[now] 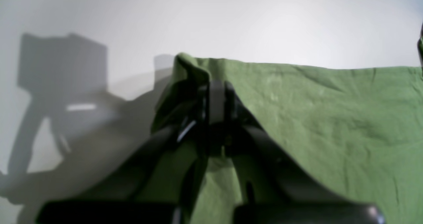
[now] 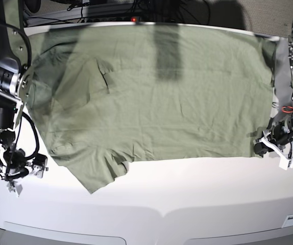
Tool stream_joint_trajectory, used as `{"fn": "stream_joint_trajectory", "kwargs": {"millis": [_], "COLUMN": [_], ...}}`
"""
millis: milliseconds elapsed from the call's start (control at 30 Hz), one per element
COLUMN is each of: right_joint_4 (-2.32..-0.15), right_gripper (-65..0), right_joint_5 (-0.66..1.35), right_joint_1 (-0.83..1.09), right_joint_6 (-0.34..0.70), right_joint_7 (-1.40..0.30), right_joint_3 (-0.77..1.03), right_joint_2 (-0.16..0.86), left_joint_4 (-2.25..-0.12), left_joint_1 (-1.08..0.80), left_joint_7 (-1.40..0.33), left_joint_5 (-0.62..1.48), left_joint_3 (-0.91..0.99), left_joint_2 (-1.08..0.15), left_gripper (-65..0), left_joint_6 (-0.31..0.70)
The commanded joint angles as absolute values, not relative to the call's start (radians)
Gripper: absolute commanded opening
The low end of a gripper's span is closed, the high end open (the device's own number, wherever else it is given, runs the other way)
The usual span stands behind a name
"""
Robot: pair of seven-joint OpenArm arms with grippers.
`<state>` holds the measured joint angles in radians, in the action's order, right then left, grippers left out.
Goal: Fold the T-shirt properly
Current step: 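Lower the right gripper onto the other hem corner and pinch it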
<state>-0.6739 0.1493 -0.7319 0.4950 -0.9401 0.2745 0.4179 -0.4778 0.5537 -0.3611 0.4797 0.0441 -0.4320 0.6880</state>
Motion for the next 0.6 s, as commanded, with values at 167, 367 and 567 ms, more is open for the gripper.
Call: {"fn": "stream_joint_trajectory", "kwargs": {"millis": [167,367,567], "right_joint_4": [-0.639,-0.632,-0.632], "right_gripper": [-17.5,-17.6,-17.6], "right_joint_5": [0.172,0.172,0.258], "right_joint_1": [-0.725,-0.657,-0.599], "right_joint_6": [0.543,0.577,0.623], "right_joint_7": [-0.875,-0.808,-0.792], "right_joint_3": [0.275,0.274,0.275], "right_joint_2": [0.427,0.426,0.426], "left_joint_4": [-0.491,-0.491,-0.491], "left_joint_1": [0.582,0.582,0.582], "left_joint_7": [-0.335,-0.335,-0.334], "left_joint_5": [0.498,0.498,0.498], "left_joint_3": [0.046,0.046,0.046], "left_joint_2": [-0.447,-0.446,-0.446], "left_gripper": [-65.0,-65.0,-65.0], "left_joint_6": [0.698,0.698,0.698]}}
